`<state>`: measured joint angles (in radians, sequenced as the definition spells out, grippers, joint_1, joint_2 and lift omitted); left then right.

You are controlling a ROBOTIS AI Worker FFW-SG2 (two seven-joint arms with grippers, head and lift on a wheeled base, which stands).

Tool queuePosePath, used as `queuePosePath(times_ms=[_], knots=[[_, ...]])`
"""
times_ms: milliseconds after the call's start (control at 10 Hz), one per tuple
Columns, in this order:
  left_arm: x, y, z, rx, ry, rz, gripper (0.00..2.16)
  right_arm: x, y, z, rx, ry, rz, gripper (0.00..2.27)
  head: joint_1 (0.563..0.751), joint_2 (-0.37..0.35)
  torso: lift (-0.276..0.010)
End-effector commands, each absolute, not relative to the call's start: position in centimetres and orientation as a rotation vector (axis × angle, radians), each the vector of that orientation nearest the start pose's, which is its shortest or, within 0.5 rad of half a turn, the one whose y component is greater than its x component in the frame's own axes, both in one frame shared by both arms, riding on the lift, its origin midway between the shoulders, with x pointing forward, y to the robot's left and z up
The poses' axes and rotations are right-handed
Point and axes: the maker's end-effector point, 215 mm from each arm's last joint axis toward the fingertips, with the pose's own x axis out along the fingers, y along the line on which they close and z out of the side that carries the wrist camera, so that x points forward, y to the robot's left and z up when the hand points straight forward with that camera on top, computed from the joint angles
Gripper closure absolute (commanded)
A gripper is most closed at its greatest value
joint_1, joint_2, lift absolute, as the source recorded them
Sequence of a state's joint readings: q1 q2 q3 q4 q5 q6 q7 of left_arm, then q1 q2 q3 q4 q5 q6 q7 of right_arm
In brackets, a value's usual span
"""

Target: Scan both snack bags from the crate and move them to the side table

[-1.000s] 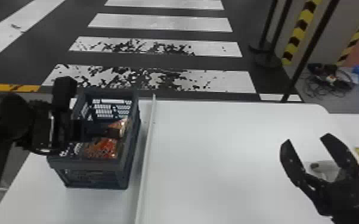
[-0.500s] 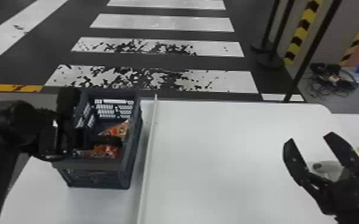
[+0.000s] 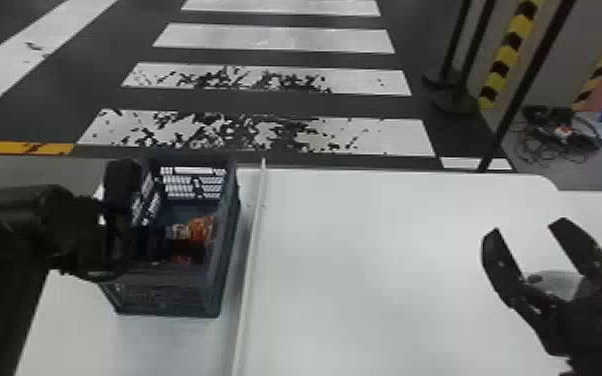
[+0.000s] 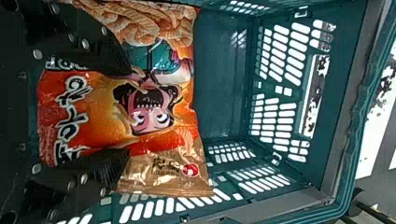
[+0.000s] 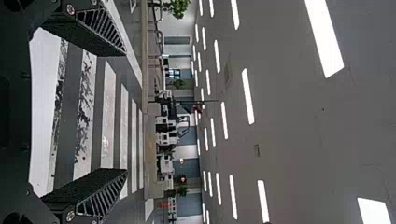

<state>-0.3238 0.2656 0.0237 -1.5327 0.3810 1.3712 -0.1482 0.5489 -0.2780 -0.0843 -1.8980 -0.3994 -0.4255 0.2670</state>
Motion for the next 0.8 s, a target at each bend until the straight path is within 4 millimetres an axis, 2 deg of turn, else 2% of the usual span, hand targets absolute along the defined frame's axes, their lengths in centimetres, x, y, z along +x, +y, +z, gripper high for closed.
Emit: queuePosePath(times_ms=[0, 100, 400, 700], knots=[[52.8, 26.1, -48.7, -0.188, 1.056, -0.199, 2.02, 41.5, -27.7, -28.8, 0.081, -0.23, 0.242, 0.11, 0.695, -0.015, -0.095], [52.8, 26.2, -48.6, -0.188, 1.047, -0.196, 2.15, 41.5, -27.7, -28.8, 0.081, -0.23, 0.241, 0.11, 0.695, -0.017, -0.095], [52.5, 26.3, -48.5, -0.175, 1.047, -0.19, 2.15, 41.5, -27.8, -28.7, 0.081, -0.238, 0.238, 0.11, 0.695, -0.017, -0.095], [52.5, 25.2, -44.7, -0.123, 0.985, -0.193, 2.15, 41.3, -28.1, -28.8, 0.084, -0.233, 0.229, 0.11, 0.695, -0.019, -0.095]])
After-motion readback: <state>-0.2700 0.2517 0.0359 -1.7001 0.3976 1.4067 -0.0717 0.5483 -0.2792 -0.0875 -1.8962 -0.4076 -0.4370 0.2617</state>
